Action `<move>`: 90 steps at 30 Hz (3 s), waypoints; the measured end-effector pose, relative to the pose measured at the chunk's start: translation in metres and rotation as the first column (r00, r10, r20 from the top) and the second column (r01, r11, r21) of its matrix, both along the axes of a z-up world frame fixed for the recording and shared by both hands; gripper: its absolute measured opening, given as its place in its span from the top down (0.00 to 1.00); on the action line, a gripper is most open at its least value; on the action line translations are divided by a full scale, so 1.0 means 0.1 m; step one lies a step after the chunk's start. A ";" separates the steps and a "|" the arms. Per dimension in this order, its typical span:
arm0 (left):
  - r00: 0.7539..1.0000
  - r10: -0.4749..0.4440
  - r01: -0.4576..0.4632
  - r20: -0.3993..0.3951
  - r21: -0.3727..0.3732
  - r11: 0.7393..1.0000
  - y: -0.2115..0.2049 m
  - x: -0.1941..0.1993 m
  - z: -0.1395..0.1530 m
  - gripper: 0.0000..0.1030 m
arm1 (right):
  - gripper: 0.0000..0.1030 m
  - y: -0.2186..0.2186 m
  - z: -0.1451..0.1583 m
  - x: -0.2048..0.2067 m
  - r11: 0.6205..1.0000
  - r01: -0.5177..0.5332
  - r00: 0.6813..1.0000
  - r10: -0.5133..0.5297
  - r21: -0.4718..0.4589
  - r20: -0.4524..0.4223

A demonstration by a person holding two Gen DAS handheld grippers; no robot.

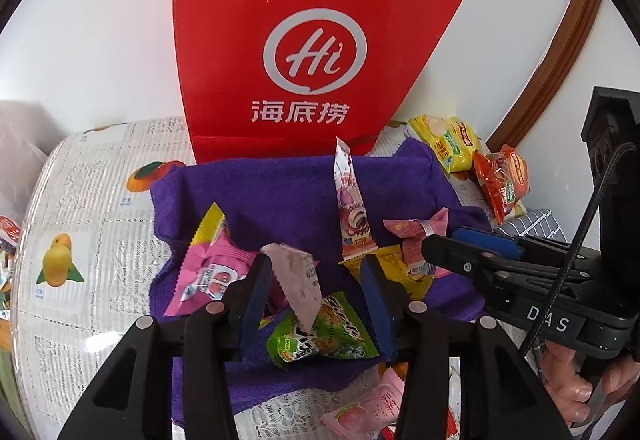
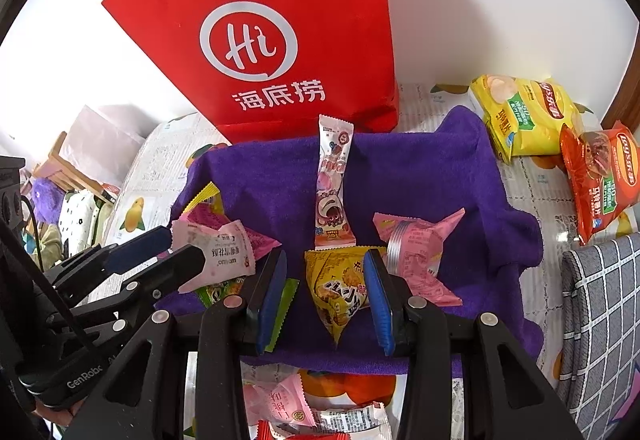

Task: Organize snacks
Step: 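Lower the Lotso packet onto the towel with right tool while left tool releases the wrapper, then move both open tools back toward the snacks left on the bed, then grasp the red packet on the bed with the right tool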

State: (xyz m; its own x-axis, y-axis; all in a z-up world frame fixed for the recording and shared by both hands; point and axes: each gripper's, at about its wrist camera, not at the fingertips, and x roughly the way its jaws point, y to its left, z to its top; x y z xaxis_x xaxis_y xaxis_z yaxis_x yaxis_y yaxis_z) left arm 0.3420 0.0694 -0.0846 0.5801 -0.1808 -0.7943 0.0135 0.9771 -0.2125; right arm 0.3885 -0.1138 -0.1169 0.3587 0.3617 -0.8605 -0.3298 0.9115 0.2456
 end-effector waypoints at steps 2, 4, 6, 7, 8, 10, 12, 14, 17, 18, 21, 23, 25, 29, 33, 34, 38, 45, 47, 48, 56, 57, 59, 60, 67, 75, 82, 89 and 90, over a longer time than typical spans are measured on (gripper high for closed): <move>1.000 0.004 -0.004 -0.001 -0.004 1.000 0.01 0.00 0.01 0.57 | 0.61 0.00 0.02 -0.01 1.000 0.000 1.000 0.000 0.002 0.005; 1.000 0.011 -0.011 -0.002 -0.007 1.000 0.02 0.00 0.02 0.56 | 0.61 0.01 0.05 -0.03 1.000 0.002 1.000 -0.002 0.000 0.018; 1.000 0.016 -0.016 -0.001 -0.007 1.000 0.03 0.00 0.03 0.56 | 0.61 0.01 0.10 -0.06 1.000 0.004 0.999 -0.003 -0.012 0.042; 1.000 0.018 -0.018 -0.002 -0.007 1.000 0.03 -0.01 0.03 0.56 | 0.61 0.02 0.13 -0.08 1.000 0.004 0.998 -0.003 -0.018 0.057; 1.000 0.020 -0.020 -0.003 -0.007 1.000 0.03 -0.01 0.04 0.56 | 0.61 0.02 0.17 -0.11 1.000 0.005 0.997 -0.003 -0.022 0.075; 1.000 0.026 -0.026 -0.008 -0.004 1.000 0.03 -0.01 0.05 0.56 | 0.61 0.02 0.23 -0.16 1.000 0.009 0.995 -0.006 -0.028 0.104; 0.999 0.033 -0.033 -0.009 0.003 0.999 0.03 -0.02 0.07 0.56 | 0.61 0.02 0.28 -0.21 0.999 0.013 0.992 -0.009 -0.031 0.130; 0.999 0.038 -0.038 -0.008 0.011 0.999 0.03 -0.04 0.08 0.56 | 0.59 0.00 0.32 -0.28 0.999 0.033 0.988 -0.028 -0.031 0.149; 0.998 0.058 -0.058 -0.002 0.069 0.996 0.01 -0.07 0.12 0.56 | 0.56 -0.07 0.31 -0.41 0.998 0.061 0.987 -0.056 -0.028 0.152; 0.998 0.059 -0.059 0.003 0.076 0.995 0.00 -0.08 0.14 0.56 | 0.56 -0.08 0.31 -0.44 0.998 0.059 0.987 -0.054 -0.031 0.149; 0.999 0.047 -0.047 0.013 0.074 0.996 -0.02 -0.13 0.21 0.56 | 0.56 -0.17 0.32 -0.58 0.995 0.085 0.983 -0.074 -0.058 0.169; 0.999 0.040 -0.043 0.031 0.085 0.995 -0.05 -0.18 0.28 0.56 | 0.56 -0.26 0.37 -0.71 0.991 0.116 0.975 -0.099 -0.072 0.201; 0.999 0.034 -0.038 0.041 0.106 0.994 -0.08 -0.22 0.33 0.56 | 0.56 -0.36 0.41 -0.81 0.987 0.149 0.971 -0.135 -0.060 0.197; 0.998 0.021 -0.029 0.065 0.122 0.992 -0.13 -0.34 0.46 0.56 | 0.50 -0.53 0.50 -1.02 0.983 0.179 0.971 -0.169 -0.044 0.167; 0.995 0.014 -0.028 0.096 0.138 0.990 -0.21 -0.56 0.56 0.56 | 0.39 -0.62 0.57 -1.31 0.977 0.197 0.961 -0.177 -0.077 0.213; 0.995 0.008 -0.021 0.099 0.133 0.991 -0.22 -0.61 0.56 0.56 | 0.37 -0.63 0.57 -1.38 0.977 0.195 0.961 -0.173 -0.084 0.217; 0.998 -0.034 0.031 0.055 0.058 0.998 -0.26 -0.90 0.40 0.56 | 0.35 -0.68 0.54 -1.65 0.977 0.204 0.958 -0.185 -0.067 0.220; 0.999 -0.038 0.036 0.026 0.043 0.998 -0.20 -1.34 0.22 0.56 | 0.32 -0.66 0.38 -1.94 0.983 0.186 0.963 -0.183 0.003 0.201; 0.999 -0.042 0.041 0.029 0.044 0.998 -0.18 -1.45 0.20 0.56 | 0.32 -0.62 0.32 -1.99 0.984 0.181 0.967 -0.178 0.002 0.183; 0.998 -0.046 0.044 0.032 0.049 0.998 -0.18 -1.48 0.20 0.56 | 0.32 -0.60 0.28 -2.01 0.984 0.177 0.971 -0.175 0.000 0.166; 0.998 -0.050 0.049 0.023 0.056 0.997 -0.12 -1.69 0.12 0.56 | 0.33 -0.38 0.13 -2.20 0.995 0.104 0.985 -0.103 -0.004 0.140; 0.999 -0.049 0.048 0.021 0.055 0.997 -0.10 -1.70 0.11 0.56 | 0.34 -0.36 0.12 -2.22 0.995 0.098 0.985 -0.096 -0.004 0.143; 0.999 -0.048 0.047 0.019 0.052 0.998 -0.09 -1.72 0.11 0.56 | 0.37 -0.32 0.11 -2.24 0.996 0.086 0.986 -0.084 -0.002 0.141; 0.999 -0.048 0.047 0.018 0.052 0.998 -0.08 -1.72 0.10 0.56 | 0.37 -0.31 0.10 -2.24 0.997 0.083 0.987 -0.083 -0.001 0.138; 0.999 -0.035 0.035 0.015 0.044 0.998 0.03 -1.77 0.08 0.56 | 0.37 -0.25 0.01 -2.29 0.998 0.070 0.989 -0.069 -0.003 0.127; 0.999 0.031 -0.030 -0.014 0.022 0.999 0.28 -1.70 0.03 0.56 | 0.37 -0.26 -0.15 -2.23 0.997 0.082 0.992 -0.082 0.009 0.094; 0.999 0.025 -0.025 -0.034 -0.007 1.000 0.31 -1.64 -0.07 0.56 | 0.37 -0.14 -0.33 -2.06 0.996 0.082 0.991 -0.078 -0.038 0.105; 0.998 0.021 -0.022 -0.053 -0.009 1.000 0.29 -1.58 -0.18 0.56 | 0.37 -0.04 -0.57 -1.80 0.992 0.088 0.994 -0.082 -0.087 0.075; 0.998 0.026 -0.027 -0.058 -0.007 1.000 0.30 -1.57 -0.21 0.56 | 0.37 -0.02 -0.61 -1.77 0.992 0.086 0.995 -0.080 -0.097 0.067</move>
State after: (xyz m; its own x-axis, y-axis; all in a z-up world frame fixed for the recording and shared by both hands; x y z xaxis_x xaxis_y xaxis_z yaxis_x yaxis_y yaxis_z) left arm 0.1853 0.0989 -0.1053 0.5378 -0.1727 -0.8252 -0.0249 0.9751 -0.2202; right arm 0.2111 -0.1163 -0.1779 0.4387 0.2418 -0.8655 -0.2639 0.9553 0.1331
